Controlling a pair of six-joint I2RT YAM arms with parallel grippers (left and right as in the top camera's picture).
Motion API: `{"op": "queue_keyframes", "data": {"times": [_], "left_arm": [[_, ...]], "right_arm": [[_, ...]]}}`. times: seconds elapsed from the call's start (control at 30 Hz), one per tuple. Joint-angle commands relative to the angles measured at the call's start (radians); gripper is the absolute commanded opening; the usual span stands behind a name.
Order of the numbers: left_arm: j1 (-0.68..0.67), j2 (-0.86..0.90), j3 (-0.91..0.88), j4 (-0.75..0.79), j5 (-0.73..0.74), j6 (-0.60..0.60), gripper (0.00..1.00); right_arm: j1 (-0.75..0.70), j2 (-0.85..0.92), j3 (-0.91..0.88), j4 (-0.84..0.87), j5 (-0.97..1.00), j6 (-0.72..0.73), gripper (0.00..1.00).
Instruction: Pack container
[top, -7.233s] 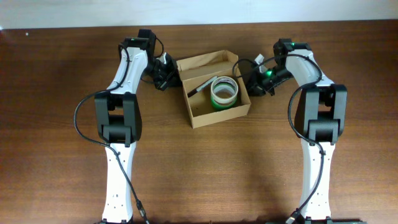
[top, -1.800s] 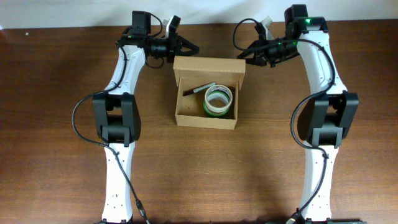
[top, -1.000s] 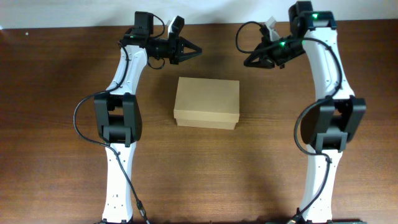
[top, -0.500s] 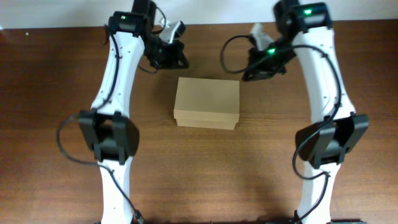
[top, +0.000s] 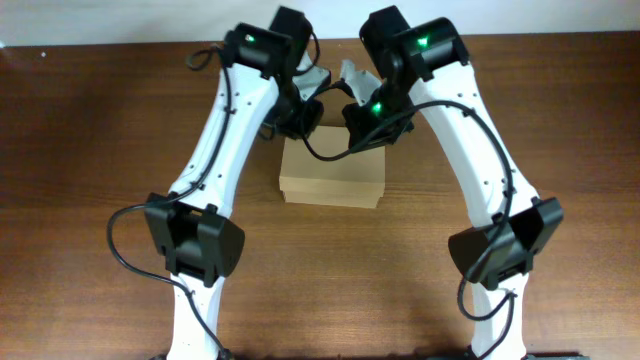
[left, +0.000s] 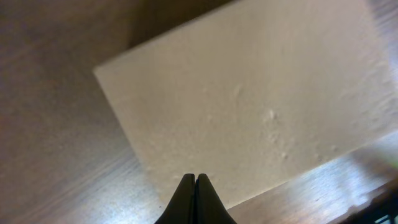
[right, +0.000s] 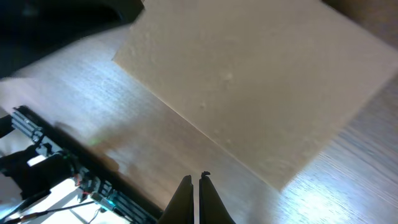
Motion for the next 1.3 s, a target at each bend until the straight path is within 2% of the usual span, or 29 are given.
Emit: {"op": "queue_keyframes", "data": {"times": [0.0, 0.13, 0.43, 0.6, 0.83, 0.97, 1.13, 1.27], "left_arm": [[-0.011, 0.011, -0.066, 0.012, -0.041, 0.014, 0.02], [-0.013, 0.011, -0.138, 0.038, -0.040, 0.007, 0.02], [-0.049, 0.011, -0.256, 0.094, -0.040, 0.007, 0.02], [-0.084, 0.011, -0.360, 0.174, -0.040, 0.007, 0.02], [-0.113, 0.012, -0.465, 0.293, -0.044, 0.007, 0.02], [-0.113, -0.008, -0.420, 0.288, -0.079, -0.008, 0.02], [-0.113, -0.122, -0.246, 0.209, -0.153, -0.036, 0.02], [-0.113, -0.261, -0.077, 0.148, -0.268, -0.093, 0.06]], "right_arm": [[-0.013, -0.121, 0.002, -0.006, 0.072, 0.009, 0.04], [-0.029, -0.216, 0.002, -0.006, 0.134, 0.014, 0.05], [-0.110, -0.441, 0.002, -0.006, 0.209, 0.043, 0.21], [-0.159, -0.522, 0.002, -0.006, 0.216, 0.062, 0.22], [-0.157, -0.556, 0.002, -0.006, 0.216, 0.066, 0.23], [-0.157, -0.581, 0.002, -0.006, 0.230, 0.065, 0.28], [-0.157, -0.669, 0.002, -0.006, 0.320, 0.065, 0.40], [-0.157, -0.772, 0.002, -0.006, 0.398, 0.078, 0.58]]}}
